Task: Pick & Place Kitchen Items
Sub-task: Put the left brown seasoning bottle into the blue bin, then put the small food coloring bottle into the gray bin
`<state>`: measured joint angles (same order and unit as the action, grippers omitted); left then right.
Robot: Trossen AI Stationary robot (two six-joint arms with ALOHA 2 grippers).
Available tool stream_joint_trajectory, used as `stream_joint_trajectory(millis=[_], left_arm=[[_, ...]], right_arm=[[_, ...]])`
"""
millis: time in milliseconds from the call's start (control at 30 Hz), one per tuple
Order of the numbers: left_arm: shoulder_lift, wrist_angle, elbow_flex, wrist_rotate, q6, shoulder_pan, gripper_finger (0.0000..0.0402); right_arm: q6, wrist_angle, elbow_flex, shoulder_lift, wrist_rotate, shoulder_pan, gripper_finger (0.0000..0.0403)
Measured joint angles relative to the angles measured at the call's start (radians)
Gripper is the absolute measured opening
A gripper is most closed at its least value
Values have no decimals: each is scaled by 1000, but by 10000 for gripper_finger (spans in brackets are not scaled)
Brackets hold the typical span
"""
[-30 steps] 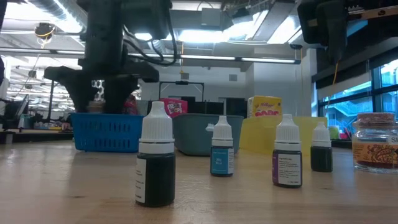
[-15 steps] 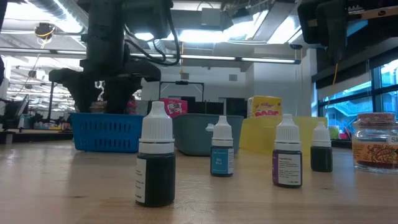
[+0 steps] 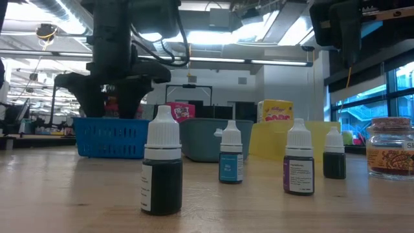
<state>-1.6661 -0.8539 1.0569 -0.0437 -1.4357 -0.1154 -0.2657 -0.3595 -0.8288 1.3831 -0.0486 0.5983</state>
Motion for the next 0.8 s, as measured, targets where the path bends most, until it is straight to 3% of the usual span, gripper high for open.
stream_joint_trajectory(millis=[433,800], left_arm=[[2,-38,13,87,6,0,258],[3,-289,211,8,44,0,259]], right_arm=[[15,-4,0,0,0,0,332],[15,-3,0,0,0,0,332]])
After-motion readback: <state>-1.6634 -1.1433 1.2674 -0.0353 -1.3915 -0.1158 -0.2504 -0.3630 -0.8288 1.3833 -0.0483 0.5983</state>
